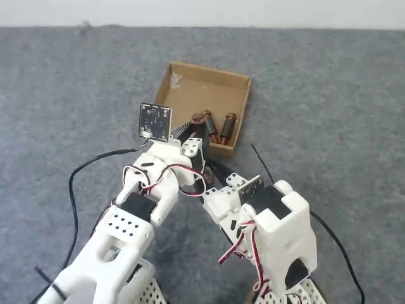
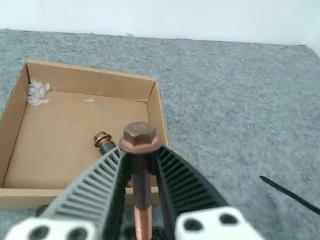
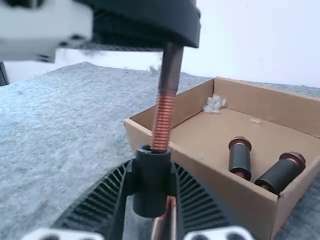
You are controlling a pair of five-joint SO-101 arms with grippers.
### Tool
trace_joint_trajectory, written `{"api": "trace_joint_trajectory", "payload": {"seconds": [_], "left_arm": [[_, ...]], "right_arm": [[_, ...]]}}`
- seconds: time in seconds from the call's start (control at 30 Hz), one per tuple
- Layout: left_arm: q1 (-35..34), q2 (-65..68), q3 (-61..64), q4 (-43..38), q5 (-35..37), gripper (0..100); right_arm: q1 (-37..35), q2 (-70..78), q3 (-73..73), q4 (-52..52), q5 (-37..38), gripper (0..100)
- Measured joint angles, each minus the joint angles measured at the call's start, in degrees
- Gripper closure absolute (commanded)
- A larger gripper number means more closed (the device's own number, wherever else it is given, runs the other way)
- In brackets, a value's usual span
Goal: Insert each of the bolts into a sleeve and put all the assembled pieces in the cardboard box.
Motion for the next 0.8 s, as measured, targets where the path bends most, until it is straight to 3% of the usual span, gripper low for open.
{"api": "trace_joint_trajectory", "payload": {"seconds": [0.53,0.8], "left_arm": [[-1.58,0.0,0.0,-0.09,0.0,99],[-0.26,0.09,5.45,-6.33,-0.35,99]], "right_arm": [[0.35,0.0,0.0,0.0,0.0,99.2],[0.53,0.0,0.0,0.0,0.0,99.2]]}}
